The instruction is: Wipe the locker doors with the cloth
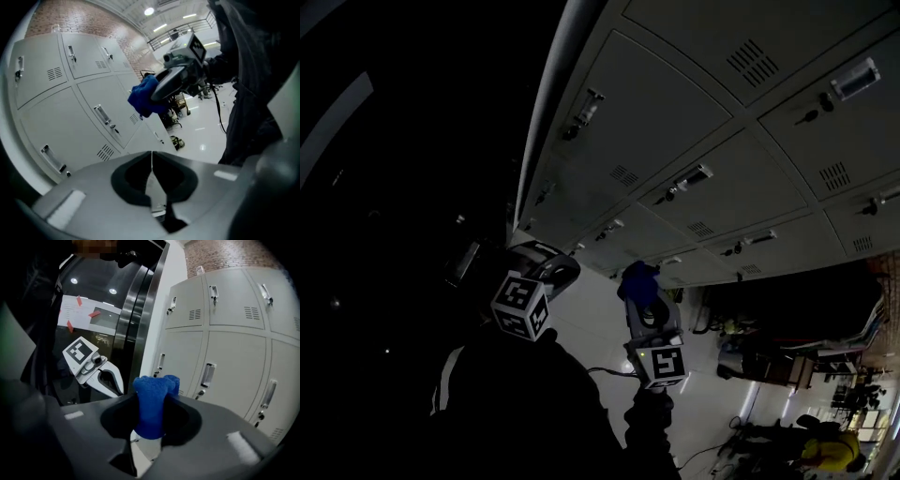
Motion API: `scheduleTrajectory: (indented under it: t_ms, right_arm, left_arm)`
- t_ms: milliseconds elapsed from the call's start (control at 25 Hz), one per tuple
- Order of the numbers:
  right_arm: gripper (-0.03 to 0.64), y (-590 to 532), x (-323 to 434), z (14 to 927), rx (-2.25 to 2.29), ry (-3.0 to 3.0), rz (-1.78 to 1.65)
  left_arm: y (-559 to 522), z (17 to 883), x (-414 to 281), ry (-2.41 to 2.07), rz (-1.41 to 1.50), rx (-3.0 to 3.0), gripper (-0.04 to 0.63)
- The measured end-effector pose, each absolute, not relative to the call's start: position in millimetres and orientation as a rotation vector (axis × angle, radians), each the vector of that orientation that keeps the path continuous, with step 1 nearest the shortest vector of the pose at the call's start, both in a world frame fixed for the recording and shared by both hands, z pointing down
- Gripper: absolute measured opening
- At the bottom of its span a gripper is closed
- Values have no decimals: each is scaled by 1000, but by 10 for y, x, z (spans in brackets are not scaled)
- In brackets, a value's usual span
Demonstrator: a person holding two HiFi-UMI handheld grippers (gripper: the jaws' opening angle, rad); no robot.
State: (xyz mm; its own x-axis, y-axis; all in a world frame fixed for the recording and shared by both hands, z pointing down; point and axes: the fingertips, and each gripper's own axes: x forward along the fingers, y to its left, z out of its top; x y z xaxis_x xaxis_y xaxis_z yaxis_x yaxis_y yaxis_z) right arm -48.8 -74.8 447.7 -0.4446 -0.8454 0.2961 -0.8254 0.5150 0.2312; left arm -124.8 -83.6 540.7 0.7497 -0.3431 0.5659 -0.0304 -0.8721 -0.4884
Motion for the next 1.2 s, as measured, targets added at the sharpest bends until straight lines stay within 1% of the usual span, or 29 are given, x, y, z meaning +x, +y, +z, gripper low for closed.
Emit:
scheduleTrajectory:
  t_ms: [240,440,680,800,1000,1200]
  right_arm:
    - [115,-1275,26,3920,1485,-2218,-300]
    - [115,-1871,337,3391,1517,-2105,-450]
    - [115,-2579,568,2902,1645,-2156,-403]
    - [115,-2835,565,2720,1687,-2191,-387]
    - [115,-3040,435,2566,1681,-2224,-412]
    - [115,-3163,471,2559,1707,-2263,-356]
  left_arm:
    - [-917,5251,-987,190,-851,-2470,3]
    - [-879,5255,-900,158,-813,-2505,3]
    - [-890,5277,-962,173,-811,-2543,3]
    - [-959,5251,-1041,200,-815,-2550,3]
    - [-1100,5276,-1166,224,-823,-2544,3]
    - [-1161,5175,-1204,229,-822,-2555,3]
